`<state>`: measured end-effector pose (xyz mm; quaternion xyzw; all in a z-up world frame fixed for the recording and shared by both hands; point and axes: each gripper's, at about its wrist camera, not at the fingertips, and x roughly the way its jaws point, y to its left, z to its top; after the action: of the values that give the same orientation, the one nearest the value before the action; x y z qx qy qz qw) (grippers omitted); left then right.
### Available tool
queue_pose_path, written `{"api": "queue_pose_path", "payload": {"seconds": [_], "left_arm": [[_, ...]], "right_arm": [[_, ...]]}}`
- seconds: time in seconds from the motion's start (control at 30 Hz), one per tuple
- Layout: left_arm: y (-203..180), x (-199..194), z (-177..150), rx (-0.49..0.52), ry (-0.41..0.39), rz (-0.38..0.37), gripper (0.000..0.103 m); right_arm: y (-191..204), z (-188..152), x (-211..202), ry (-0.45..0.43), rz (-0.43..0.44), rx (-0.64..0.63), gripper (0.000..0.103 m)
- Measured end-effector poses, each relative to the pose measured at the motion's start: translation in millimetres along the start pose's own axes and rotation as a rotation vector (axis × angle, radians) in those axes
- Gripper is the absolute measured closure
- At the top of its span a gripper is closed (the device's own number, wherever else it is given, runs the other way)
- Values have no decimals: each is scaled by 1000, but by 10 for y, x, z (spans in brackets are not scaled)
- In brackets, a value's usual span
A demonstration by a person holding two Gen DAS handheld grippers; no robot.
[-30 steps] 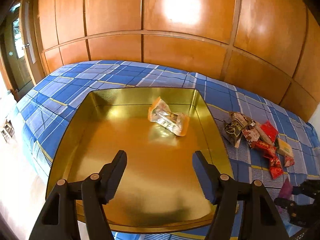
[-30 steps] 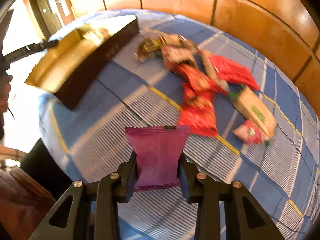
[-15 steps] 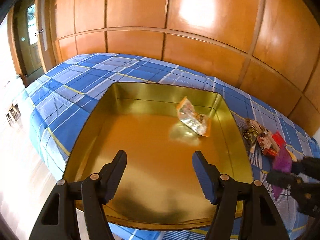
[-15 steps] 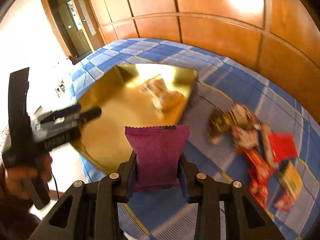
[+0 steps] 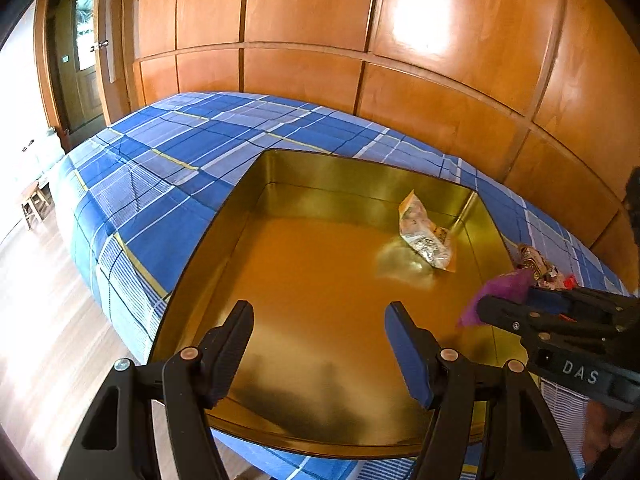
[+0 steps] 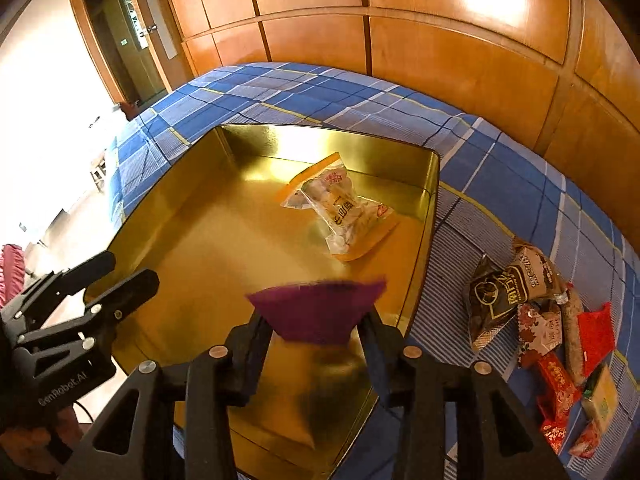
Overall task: Organize snacks
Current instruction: 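Carry the purple pouch to the gold tray and release it with the right gripper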
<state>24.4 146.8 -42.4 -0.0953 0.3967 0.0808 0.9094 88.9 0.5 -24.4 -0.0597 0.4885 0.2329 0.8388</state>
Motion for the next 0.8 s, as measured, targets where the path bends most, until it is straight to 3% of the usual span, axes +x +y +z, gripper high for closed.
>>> {"api": "queue_pose_path", "payload": {"seconds": [0.4,0.8], "left_arm": [[-206,-246,48,78,-88,14,34],[-431,-375,15,149,-118,0,34]], "right_arm": [[-110,-207,-439,-139,-65,36,59],[-315,-396,-665,-183,-115,65,59]]}}
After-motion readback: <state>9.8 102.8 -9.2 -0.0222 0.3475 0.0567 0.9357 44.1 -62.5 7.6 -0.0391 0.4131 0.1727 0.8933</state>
